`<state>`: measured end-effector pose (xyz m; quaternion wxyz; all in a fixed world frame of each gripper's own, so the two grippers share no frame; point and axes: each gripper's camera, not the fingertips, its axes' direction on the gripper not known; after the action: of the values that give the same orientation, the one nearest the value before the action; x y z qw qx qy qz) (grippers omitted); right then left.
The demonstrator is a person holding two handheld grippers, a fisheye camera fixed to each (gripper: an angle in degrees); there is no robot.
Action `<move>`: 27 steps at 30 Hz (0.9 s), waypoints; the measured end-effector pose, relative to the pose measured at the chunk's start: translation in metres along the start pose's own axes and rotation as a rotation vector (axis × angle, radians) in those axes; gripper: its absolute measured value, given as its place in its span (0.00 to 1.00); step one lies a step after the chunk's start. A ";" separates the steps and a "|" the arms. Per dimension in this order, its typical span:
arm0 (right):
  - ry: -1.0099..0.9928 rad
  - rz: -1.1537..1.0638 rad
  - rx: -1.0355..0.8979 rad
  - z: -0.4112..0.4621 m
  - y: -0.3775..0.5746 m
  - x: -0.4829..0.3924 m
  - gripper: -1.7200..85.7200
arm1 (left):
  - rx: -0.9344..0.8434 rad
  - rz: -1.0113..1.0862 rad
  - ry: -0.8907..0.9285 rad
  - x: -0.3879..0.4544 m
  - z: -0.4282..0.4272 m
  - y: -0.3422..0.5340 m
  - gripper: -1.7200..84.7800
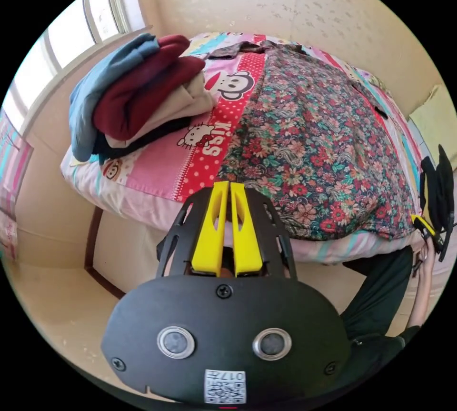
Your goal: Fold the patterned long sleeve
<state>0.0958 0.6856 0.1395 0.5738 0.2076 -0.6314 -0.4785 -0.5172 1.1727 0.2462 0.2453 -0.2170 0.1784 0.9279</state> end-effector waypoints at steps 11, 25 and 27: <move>-0.007 0.077 -0.043 -0.016 0.049 0.049 0.12 | -0.085 -0.121 -0.074 -0.035 -0.018 -0.009 0.11; -0.351 0.369 0.232 -0.049 0.130 0.159 0.14 | -0.061 0.003 -0.018 -0.056 -0.085 -0.005 0.04; -0.349 0.379 0.224 -0.046 0.133 0.158 0.13 | -0.068 -0.005 -0.006 -0.062 -0.092 -0.005 0.04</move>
<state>0.1363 0.6015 0.3293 0.5089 0.0625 -0.7973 -0.3183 -0.4369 1.1137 0.1976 0.2408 -0.2228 0.1453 0.9334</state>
